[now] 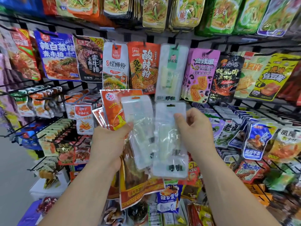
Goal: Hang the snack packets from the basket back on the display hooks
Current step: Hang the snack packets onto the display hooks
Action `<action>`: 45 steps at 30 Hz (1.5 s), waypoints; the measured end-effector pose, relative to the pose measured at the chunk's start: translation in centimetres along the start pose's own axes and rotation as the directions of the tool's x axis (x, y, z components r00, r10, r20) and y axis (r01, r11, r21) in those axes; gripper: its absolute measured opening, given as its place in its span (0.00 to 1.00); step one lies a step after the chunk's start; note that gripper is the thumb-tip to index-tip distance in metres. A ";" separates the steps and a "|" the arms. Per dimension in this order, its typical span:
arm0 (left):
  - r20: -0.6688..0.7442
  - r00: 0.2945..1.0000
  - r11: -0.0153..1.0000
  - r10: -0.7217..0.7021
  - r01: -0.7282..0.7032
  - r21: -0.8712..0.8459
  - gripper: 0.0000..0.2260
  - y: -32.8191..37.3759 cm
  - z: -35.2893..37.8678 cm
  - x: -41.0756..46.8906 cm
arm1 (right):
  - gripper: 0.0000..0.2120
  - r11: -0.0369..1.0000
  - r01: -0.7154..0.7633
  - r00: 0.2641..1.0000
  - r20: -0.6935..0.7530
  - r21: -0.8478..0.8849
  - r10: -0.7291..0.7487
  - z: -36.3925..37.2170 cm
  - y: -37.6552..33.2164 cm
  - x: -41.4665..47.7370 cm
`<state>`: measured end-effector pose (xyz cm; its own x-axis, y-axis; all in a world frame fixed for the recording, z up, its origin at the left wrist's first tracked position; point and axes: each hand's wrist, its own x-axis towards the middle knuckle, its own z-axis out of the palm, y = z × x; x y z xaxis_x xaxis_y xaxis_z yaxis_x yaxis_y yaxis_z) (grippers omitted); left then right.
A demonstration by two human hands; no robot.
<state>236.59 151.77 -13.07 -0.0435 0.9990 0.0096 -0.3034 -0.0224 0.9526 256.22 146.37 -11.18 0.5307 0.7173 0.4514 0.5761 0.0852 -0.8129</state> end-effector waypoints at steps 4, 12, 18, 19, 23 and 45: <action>-0.005 0.999 0.999 0.036 -0.036 0.017 0.03 0.1 0.2 -0.1 | 0.19 0.970 0.139 0.974 -0.147 -0.199 -0.170 -1.9 -2.1 0.0; 0.050 0.998 0.999 0.036 -0.037 0.014 0.14 -0.2 1.6 -1.1 | 0.11 0.933 0.292 0.955 0.019 -0.213 -0.294 3.8 -0.8 -3.7; 0.040 0.999 0.999 -0.019 0.020 -0.030 0.04 -0.3 1.0 -0.9 | 0.04 0.941 0.321 0.947 0.041 -0.107 -0.318 4.2 0.6 -3.8; 0.043 0.999 0.999 -0.024 0.026 -0.038 0.02 -0.2 1.0 -1.0 | 0.08 0.955 0.263 0.965 0.027 -0.137 -0.262 4.2 0.8 -3.6; 0.045 0.999 0.999 -0.024 0.026 -0.047 0.04 0.4 0.8 -0.8 | 0.38 0.992 -0.104 0.986 0.120 -0.076 0.112 3.2 0.0 -2.4; 0.014 1.000 1.000 -0.013 0.013 -0.019 0.03 1.8 0.3 1.8 | 0.24 0.938 0.058 0.998 -0.029 0.341 -0.052 -0.6 -7.3 11.8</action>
<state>236.30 153.50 -11.25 -0.0260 0.9997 0.0014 -0.3217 -0.0097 0.9468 258.60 153.79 0.28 0.5180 0.6918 0.5031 0.3595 0.3576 -0.8619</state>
